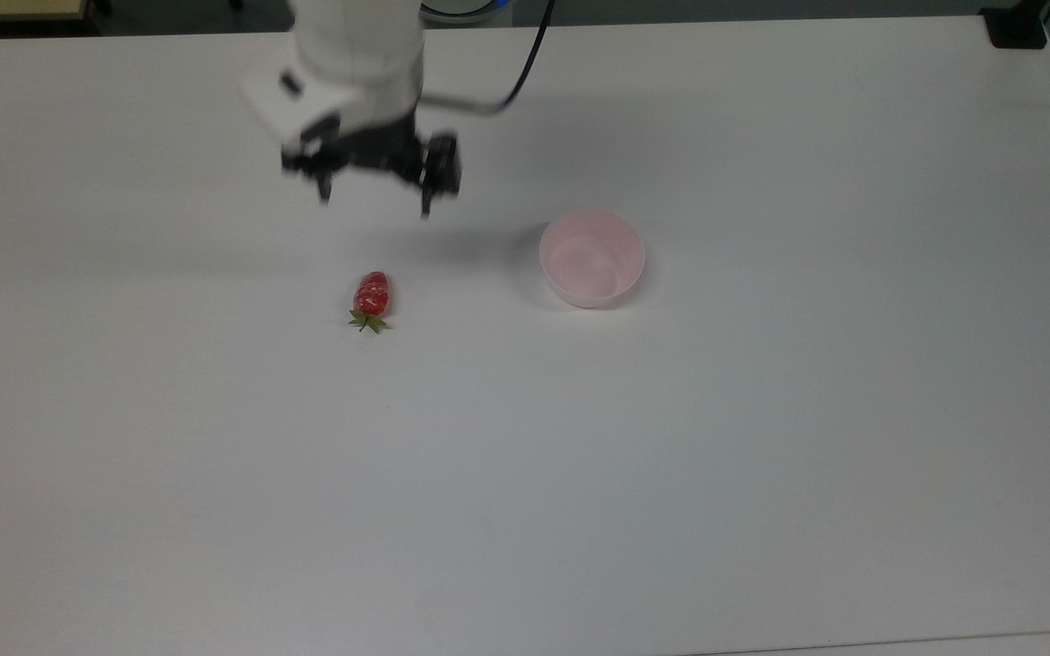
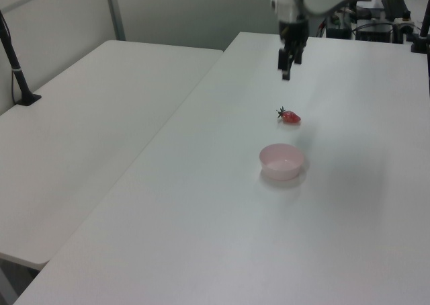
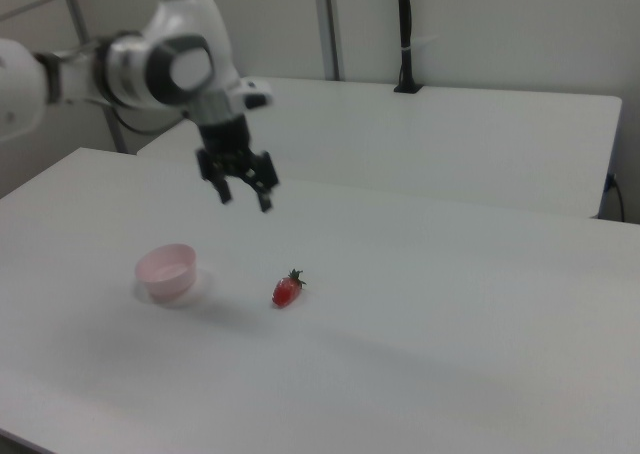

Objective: Pick up strawberry from bowl
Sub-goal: 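Lift the strawberry out of the bowl and carry it beside the bowl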

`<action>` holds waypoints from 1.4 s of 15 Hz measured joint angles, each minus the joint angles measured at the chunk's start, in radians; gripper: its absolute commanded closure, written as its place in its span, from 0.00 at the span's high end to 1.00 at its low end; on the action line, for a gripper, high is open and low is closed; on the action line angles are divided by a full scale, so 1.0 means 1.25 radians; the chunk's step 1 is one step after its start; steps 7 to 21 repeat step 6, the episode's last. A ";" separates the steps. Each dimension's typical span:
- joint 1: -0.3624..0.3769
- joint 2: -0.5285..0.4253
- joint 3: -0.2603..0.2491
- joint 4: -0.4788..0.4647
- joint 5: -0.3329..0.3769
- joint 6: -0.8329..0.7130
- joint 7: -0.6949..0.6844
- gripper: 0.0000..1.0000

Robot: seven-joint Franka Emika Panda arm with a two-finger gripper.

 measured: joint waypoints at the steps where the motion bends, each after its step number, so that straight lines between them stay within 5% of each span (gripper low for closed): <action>1: 0.002 -0.034 0.011 0.000 -0.001 -0.040 0.009 1.00; 6: 0.004 -0.134 0.026 -0.014 -0.002 -0.158 0.016 1.00; 21: 0.004 -0.134 0.026 -0.014 -0.002 -0.158 0.016 1.00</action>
